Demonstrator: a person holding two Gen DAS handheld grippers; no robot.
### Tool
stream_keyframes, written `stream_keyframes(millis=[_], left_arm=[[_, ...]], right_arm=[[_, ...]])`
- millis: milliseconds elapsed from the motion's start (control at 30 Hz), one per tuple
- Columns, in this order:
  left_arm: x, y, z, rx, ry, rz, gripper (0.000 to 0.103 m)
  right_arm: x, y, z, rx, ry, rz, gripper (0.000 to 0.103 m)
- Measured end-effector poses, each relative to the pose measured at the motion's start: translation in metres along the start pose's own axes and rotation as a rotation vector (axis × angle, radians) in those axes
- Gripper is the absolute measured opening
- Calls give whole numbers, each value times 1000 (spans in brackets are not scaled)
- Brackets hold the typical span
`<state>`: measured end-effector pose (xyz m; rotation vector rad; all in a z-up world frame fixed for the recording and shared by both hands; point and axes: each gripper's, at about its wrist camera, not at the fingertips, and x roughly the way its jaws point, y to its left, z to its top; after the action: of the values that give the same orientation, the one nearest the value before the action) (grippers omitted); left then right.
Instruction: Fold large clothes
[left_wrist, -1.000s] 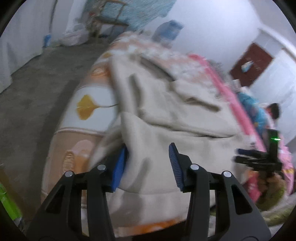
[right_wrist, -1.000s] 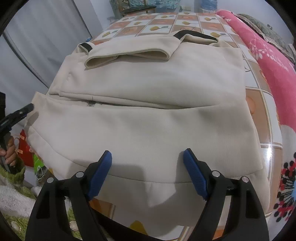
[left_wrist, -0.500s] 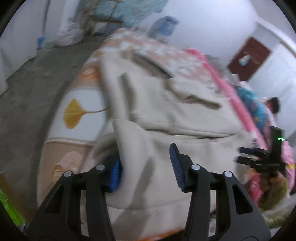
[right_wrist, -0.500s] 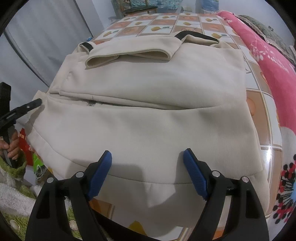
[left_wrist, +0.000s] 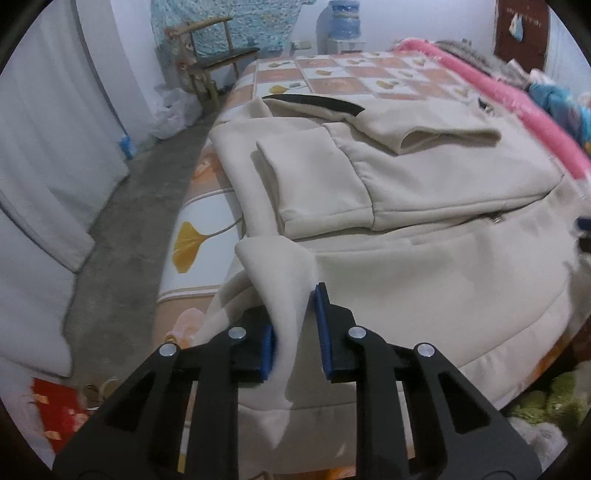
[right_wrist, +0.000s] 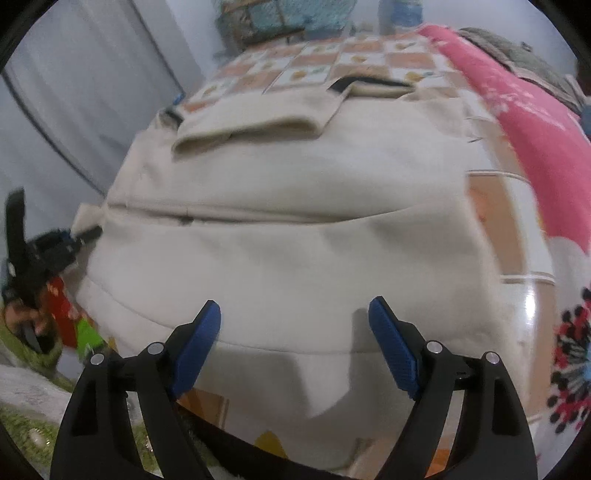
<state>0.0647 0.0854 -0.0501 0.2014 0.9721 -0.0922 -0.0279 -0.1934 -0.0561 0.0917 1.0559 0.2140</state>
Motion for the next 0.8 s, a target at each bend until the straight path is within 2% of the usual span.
stream_keyframes(millis=[200,367,600,800], left_arm=[[-2,-3,-3,13,15,47,19],[-1,-6,-3,9,22,57,19],[2,-10,-1,9,32,73,19],[3,-11,1,2,42,82,19]], right_arm=[[-28,-43,9,78,-73,-109,60],[-23,-62,29,76,-97,-146,54],[3,-69,37,63,-58,-162,39],[-7,-66,24,34,-40,-167,32]])
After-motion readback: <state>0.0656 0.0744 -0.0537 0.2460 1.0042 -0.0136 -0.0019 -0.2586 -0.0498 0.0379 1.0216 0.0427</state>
